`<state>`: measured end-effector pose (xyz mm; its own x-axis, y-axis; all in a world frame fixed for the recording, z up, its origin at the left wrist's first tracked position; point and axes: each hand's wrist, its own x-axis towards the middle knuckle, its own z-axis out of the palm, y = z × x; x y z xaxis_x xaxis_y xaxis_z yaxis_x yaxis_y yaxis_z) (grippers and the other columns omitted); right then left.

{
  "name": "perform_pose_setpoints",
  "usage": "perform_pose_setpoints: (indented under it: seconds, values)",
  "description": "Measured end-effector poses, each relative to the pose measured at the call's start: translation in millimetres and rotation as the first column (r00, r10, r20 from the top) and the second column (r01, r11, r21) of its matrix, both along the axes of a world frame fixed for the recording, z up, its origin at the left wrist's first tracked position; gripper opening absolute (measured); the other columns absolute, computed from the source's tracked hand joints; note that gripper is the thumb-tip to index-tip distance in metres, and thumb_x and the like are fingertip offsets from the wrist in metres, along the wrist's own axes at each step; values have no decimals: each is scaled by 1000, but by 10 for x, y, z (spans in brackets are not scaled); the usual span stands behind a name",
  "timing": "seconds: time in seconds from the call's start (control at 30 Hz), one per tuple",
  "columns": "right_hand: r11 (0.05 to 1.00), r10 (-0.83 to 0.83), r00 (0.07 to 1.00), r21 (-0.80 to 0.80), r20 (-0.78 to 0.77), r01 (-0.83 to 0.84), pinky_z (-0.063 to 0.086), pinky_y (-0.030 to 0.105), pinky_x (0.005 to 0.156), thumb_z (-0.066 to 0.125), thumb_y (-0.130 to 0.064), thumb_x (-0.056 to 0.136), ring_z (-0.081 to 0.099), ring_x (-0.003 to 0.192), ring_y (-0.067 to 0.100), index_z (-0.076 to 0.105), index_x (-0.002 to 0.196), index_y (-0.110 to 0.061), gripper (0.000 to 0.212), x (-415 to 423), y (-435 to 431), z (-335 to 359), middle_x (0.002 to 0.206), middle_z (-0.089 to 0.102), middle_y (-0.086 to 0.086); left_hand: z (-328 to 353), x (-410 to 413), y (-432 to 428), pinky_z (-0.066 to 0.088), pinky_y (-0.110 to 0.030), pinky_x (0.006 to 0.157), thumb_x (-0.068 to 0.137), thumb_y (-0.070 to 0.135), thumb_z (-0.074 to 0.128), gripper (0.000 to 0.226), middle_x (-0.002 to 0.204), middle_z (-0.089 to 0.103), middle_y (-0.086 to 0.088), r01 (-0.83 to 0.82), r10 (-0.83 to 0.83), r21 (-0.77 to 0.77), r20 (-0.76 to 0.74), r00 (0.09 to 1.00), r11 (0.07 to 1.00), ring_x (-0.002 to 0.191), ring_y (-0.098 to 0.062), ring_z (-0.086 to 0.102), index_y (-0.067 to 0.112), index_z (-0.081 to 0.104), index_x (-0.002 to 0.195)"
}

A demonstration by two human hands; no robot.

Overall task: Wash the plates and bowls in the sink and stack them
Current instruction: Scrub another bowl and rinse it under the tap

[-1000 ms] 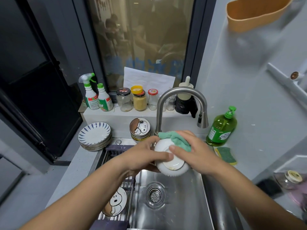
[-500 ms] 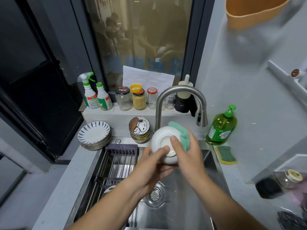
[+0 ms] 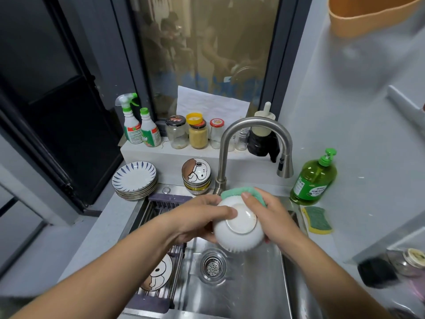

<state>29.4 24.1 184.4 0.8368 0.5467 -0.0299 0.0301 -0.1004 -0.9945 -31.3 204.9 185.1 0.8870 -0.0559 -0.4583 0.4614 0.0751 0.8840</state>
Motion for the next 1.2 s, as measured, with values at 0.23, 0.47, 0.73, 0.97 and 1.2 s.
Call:
perform_pose_setpoints:
  seconds: [0.23, 0.47, 0.73, 0.97, 1.2]
  values:
    - [945, -308, 932, 54, -191, 323, 54, 32, 79, 43, -43, 104, 66, 99, 17, 66, 113, -39, 25, -181, 255, -527, 114, 71, 0, -280, -34, -22, 61, -36, 59, 80, 15, 80, 37, 88, 73, -11, -354, 352, -80, -40, 935, 932, 68, -20, 70, 6, 68, 114]
    - [913, -375, 853, 18, -362, 408, 56, 41, 78, 38, -33, 107, 62, 86, 15, 59, 130, -30, 31, -374, 619, -762, 96, 67, -1, -630, -105, -48, 57, -56, 98, 75, 13, 81, 51, 113, 75, -8, -584, 593, -106, 200, 780, 805, 106, -31, 72, 21, 64, 122]
    - [884, -8, 610, 279, -792, 374, 62, 48, 72, 26, -37, 107, 70, 101, 36, 60, 128, -13, 46, 252, 1083, -600, 117, 71, 17, -855, 44, 835, 54, -24, 94, 75, -6, 86, 77, 130, 60, -5, -347, 302, 56, 376, 876, 936, 112, -4, 65, 22, 46, 135]
    - [919, -155, 679, 148, -717, 366, 54, 61, 88, 56, -49, 91, 63, 115, 44, 52, 133, -4, 62, 815, 1754, -603, 129, 61, 30, -869, 664, 1520, 48, -20, 92, 85, 44, 76, 50, 131, 54, 9, -180, 149, 60, 342, 928, 982, 112, -3, 57, 37, 51, 129]
    - [956, -202, 840, 86, -503, 281, 55, 36, 51, 45, -24, 105, 70, 77, 32, 64, 125, -23, 27, 1157, 2059, -779, 103, 73, 14, -1007, 1255, 2095, 34, -14, 106, 75, 31, 91, 108, 152, 43, 15, -34, -50, 275, 291, 955, 961, 133, -5, 46, 33, 19, 155]
